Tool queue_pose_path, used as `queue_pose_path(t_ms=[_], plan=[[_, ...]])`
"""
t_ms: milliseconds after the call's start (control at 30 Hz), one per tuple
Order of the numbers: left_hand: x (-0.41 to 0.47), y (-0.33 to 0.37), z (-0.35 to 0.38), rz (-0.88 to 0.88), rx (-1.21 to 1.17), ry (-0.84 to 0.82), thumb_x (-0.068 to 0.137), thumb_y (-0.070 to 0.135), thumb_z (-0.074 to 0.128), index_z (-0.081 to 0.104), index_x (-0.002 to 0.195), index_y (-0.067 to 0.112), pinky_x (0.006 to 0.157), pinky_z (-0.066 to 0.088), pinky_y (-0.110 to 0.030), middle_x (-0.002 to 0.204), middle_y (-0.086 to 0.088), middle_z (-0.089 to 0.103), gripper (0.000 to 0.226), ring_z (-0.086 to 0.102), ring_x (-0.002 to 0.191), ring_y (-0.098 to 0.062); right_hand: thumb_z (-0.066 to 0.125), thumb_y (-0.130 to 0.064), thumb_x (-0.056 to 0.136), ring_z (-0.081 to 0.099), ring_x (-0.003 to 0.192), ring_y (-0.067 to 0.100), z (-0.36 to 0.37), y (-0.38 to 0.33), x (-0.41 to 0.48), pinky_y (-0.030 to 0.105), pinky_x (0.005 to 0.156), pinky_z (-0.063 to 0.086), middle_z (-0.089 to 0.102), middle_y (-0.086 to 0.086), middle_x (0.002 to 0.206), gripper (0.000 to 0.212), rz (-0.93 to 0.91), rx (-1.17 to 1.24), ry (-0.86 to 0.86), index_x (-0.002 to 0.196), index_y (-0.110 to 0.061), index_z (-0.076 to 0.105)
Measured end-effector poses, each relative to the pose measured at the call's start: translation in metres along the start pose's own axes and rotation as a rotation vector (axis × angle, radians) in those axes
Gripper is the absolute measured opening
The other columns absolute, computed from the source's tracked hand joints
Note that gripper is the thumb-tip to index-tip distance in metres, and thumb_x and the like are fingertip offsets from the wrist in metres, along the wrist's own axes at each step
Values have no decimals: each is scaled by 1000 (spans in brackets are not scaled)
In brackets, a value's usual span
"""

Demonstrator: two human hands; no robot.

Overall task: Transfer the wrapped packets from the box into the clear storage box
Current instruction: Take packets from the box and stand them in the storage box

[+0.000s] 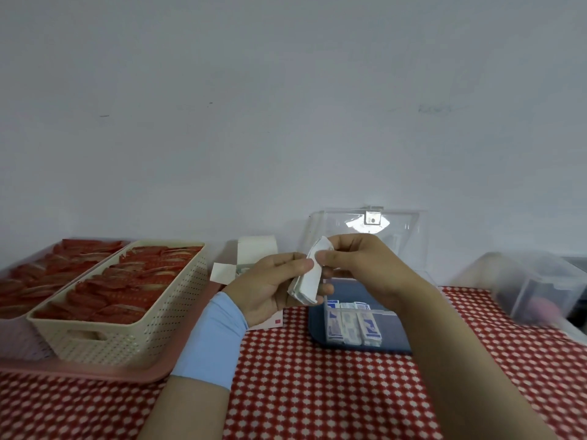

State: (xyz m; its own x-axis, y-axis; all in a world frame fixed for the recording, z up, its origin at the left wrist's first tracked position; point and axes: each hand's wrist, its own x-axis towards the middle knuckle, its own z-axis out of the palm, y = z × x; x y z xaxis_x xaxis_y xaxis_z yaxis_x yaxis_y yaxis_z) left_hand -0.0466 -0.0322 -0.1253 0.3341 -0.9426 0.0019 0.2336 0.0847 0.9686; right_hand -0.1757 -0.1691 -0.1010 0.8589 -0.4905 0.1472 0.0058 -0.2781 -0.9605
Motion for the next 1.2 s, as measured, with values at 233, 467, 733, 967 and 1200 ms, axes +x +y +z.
queue_pose_path(t_ms=[233, 467, 733, 967, 1200], plan=[[0, 14, 30, 124, 701, 280, 84, 17, 74, 75, 97, 22, 77, 58, -25, 87, 2, 76, 13, 72, 82, -11, 75, -13, 86, 63, 75, 12, -25, -10, -11, 44, 90, 56, 76, 8, 90, 5, 25, -104, 132, 88, -15, 79], [13, 11, 60, 159, 639, 371, 86, 8, 72, 74, 105, 8, 58, 55, -16, 90, -4, 76, 19, 73, 73, -9, 75, -15, 87, 71, 83, 20, -44, -12, -20, 44, 86, 60, 77, 12, 97, 24, 161, 35, 87, 104, 2, 72], [33, 0, 81, 173, 594, 361, 84, 7, 73, 73, 89, 16, 67, 62, -28, 85, -7, 76, 10, 74, 78, -24, 68, -3, 91, 74, 88, 32, -66, -3, -20, 43, 86, 60, 75, 22, 98, 15, 259, 93, 32, 102, 7, 69], [55, -17, 75, 72, 1241, 187, 95, 30, 57, 70, 111, 26, 91, 50, -28, 106, 10, 69, 22, 63, 98, -11, 68, 0, 88, 66, 59, 20, -82, 29, -3, 31, 60, 59, 69, 16, 76, 10, 379, -322, 214, 95, 6, 69], [64, -24, 86, -214, 1593, -184, 92, 46, 43, 66, 123, 16, 92, 47, -38, 125, -6, 64, 48, 60, 110, -27, 66, -16, 92, 60, 81, 20, -75, 51, 13, 30, 84, 53, 64, 9, 93, 11, 612, -861, -34, 91, -7, 61]])
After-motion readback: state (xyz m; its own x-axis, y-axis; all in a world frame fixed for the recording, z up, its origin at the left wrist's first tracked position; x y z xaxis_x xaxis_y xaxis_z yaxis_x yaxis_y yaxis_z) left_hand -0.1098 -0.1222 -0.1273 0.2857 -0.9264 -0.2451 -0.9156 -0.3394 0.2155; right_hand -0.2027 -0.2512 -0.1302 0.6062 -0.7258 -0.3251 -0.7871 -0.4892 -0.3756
